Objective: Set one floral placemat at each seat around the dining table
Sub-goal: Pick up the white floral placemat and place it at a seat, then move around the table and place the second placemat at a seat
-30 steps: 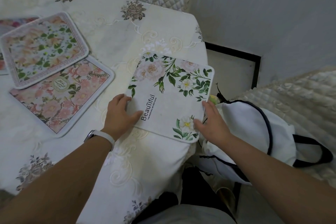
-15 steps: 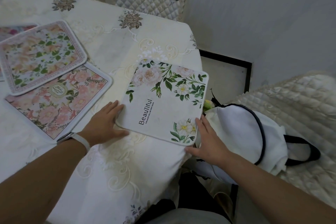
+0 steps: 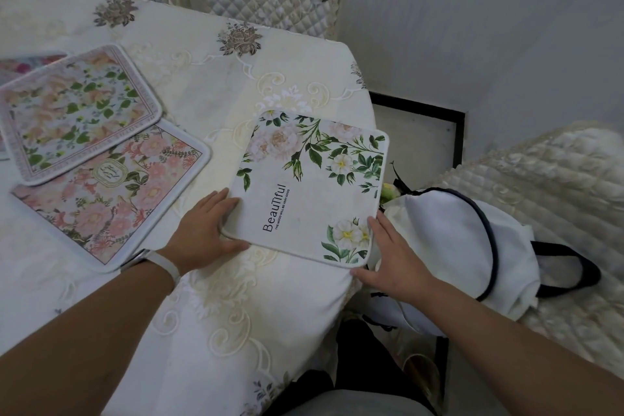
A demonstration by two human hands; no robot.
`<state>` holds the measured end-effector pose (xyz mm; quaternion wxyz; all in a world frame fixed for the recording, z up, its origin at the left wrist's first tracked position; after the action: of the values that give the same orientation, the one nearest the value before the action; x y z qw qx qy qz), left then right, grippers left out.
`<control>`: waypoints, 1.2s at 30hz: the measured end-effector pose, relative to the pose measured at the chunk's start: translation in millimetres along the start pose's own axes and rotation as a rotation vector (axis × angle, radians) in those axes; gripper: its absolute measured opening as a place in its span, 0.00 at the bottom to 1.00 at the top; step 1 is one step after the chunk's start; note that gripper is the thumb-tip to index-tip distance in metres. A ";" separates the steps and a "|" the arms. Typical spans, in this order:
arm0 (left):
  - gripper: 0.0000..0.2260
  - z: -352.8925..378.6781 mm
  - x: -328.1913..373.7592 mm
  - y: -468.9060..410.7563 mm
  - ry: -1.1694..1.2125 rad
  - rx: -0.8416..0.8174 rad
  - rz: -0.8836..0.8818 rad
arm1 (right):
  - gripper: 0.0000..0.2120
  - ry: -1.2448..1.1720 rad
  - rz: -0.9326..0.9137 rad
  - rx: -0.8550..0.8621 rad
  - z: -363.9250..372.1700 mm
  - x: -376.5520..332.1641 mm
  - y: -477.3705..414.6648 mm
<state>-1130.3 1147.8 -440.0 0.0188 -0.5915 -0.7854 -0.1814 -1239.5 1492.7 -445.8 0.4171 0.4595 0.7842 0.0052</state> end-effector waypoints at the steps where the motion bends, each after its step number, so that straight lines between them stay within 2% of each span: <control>1: 0.44 0.3 0.0 0.1 0.004 -0.002 -0.001 | 0.53 0.003 -0.004 0.002 -0.9 -0.4 1.2; 10: 0.42 -0.4 7.1 1.2 0.015 0.004 0.004 | 0.52 0.004 0.000 0.021 1.0 5.7 10.3; 19: 0.40 -4.1 7.7 4.8 -0.057 -0.062 0.036 | 0.50 0.029 0.006 0.005 -0.1 5.1 12.9; 21: 0.39 -6.8 6.5 8.6 -0.048 -0.075 0.014 | 0.47 0.021 0.008 0.000 -4.0 2.6 15.1; 26: 0.31 -24.9 17.7 29.4 0.056 0.025 -0.080 | 0.30 0.049 -0.005 0.094 -24.2 -12.6 19.8; 31: 0.24 -64.3 35.4 66.0 0.007 0.240 -0.120 | 0.21 0.087 -0.159 0.150 -48.4 -74.9 11.9; 36: 0.29 -99.4 46.4 119.5 -0.231 0.312 -0.226 | 0.30 0.228 -0.451 0.036 -46.5 -167.9 5.1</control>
<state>-1050.7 1188.1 -304.4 -0.0007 -0.5064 -0.8622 0.0103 -1227.9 1391.4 -304.5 0.3085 0.2766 0.9087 -0.0501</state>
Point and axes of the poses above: each hand's wrist, its own y-axis away from the middle knuckle, its own z-axis out of the palm, x = y × z, the point moved 5 cm from there along -y, towards the middle knuckle, and after that the axes turned 10 degrees about -y, right-handed, at the moved point
